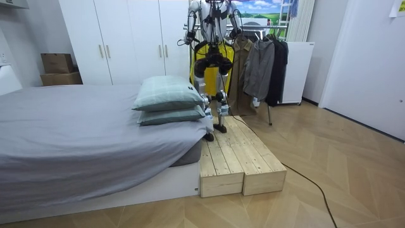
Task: Hang clothes
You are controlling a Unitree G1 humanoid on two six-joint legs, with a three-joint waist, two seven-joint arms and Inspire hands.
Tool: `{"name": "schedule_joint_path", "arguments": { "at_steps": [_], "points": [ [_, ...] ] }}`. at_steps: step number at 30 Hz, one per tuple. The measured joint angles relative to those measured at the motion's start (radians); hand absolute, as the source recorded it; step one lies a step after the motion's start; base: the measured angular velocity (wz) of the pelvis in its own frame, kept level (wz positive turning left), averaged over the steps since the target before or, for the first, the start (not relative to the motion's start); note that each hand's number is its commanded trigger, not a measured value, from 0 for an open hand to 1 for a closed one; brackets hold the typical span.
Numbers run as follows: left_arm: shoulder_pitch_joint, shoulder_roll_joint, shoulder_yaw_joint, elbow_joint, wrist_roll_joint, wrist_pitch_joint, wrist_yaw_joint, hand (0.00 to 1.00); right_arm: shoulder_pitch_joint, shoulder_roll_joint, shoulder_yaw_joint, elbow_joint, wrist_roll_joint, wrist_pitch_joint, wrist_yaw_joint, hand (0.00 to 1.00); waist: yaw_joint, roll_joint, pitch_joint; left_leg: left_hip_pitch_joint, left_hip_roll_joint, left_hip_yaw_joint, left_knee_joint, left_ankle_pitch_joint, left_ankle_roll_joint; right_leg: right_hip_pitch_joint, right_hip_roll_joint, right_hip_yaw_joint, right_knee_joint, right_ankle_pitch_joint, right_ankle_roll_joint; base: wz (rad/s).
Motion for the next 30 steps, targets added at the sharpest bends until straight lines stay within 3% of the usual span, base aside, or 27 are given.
{"name": "schedule_joint_path", "arguments": {
  "at_steps": [10,14,19,23,26,30],
  "points": [
    [0.011,0.011,0.002,-0.018,-0.003,-0.001,-0.001,0.0,-0.024,-0.026,-0.004,0.001,0.184,0.001,0.01,1.0,0.005,-0.009,-0.0042,0.0,0.001,-0.003,0.0,0.0,0.0,0.005,0.0,-0.001,-0.01,0.001,-0.001,0.0],
    [0.016,0.008,0.003,-0.018,-0.002,-0.001,-0.004,0.0,-0.047,-0.027,-0.004,0.002,0.188,0.028,0.012,1.0,0.019,-0.009,-0.0041,0.0,0.002,0.001,-0.002,0.0,0.0,0.005,-0.001,-0.005,-0.012,0.001,-0.002,0.0],
    [0.028,0.007,0.004,-0.017,-0.003,-0.001,-0.006,0.0,-0.127,-0.033,-0.004,0.047,0.195,0.03,0.013,1.0,0.025,-0.013,-0.0018,-0.004,0.003,-0.015,-0.002,0.001,-0.001,0.006,-0.02,-0.085,-0.019,0.003,-0.007,0.09],
    [0.037,0.009,0.007,-0.015,-0.003,0.0,-0.006,0.0,-0.163,-0.041,-0.005,0.06,0.248,0.03,0.023,1.0,0.028,-0.019,-0.0001,-0.011,0.005,-0.029,-0.002,0.002,-0.004,0.01,-0.026,-0.1,-0.032,0.005,-0.01,0.13],
    [0.037,0.011,0.007,-0.002,-0.009,0.002,-0.009,0.0,-0.163,-0.043,-0.005,0.066,0.305,0.036,0.045,1.0,0.032,-0.029,0.0058,-0.013,0.006,-0.04,-0.002,0.004,-0.006,0.016,-0.028,-0.11,-0.033,0.006,-0.011,0.11],
    [0.037,0.011,0.006,0.0,-0.009,0.022,-0.03,0.0,-0.178,-0.043,-0.005,0.118,0.331,0.04,0.079,1.0,0.051,-0.034,0.0074,-0.014,0.008,-0.042,-0.002,0.004,-0.006,0.02,-0.027,-0.112,-0.037,0.006,-0.011,0.01]
  ]
}}
